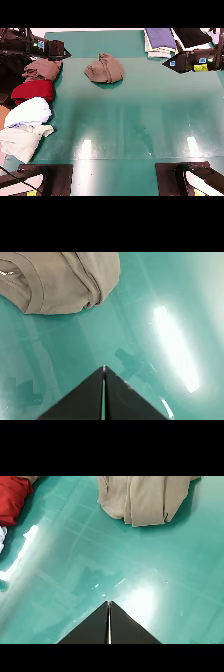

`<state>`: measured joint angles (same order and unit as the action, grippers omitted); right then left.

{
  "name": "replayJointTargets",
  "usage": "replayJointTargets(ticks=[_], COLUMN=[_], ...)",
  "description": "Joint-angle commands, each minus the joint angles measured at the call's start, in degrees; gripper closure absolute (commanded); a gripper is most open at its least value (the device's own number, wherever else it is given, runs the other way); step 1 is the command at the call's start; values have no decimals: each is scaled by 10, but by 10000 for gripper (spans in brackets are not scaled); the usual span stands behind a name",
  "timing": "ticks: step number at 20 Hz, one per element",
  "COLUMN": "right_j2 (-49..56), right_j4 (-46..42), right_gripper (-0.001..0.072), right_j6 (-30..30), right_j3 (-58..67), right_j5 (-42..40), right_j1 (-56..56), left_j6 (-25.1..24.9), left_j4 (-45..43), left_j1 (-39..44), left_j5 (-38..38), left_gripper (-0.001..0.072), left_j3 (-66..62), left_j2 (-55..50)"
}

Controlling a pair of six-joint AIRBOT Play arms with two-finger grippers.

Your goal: Fold the shirts.

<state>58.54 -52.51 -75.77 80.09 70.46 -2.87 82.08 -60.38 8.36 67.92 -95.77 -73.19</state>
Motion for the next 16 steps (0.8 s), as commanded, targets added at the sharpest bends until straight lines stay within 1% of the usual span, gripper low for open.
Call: replayJointTargets(ticks=[1, 9, 10, 12, 14, 16], right_j2=[0, 0, 0, 1, 1, 1], right_j4=[0, 0, -1, -1, 0, 0], right_gripper=[698, 698, 698, 698, 698, 698], right_j6=[0, 0, 8, 49, 49, 49], right_j3=[0, 0, 0, 0, 0, 0], right_j5=[0, 0, -2, -44, -98, -135], right_j1=[0, 0, 0, 0, 0, 0], left_j6=[0, 0, 0, 2, 9, 21], left_j4=[0, 0, 0, 0, 1, 9], left_j1=[0, 0, 0, 0, 0, 0], left_j5=[0, 0, 0, -6, -44, -72], left_gripper=[682, 682, 682, 682, 682, 682], left_j3=[0, 0, 0, 0, 0, 0], left_j2=[0, 0, 0, 0, 0, 0])
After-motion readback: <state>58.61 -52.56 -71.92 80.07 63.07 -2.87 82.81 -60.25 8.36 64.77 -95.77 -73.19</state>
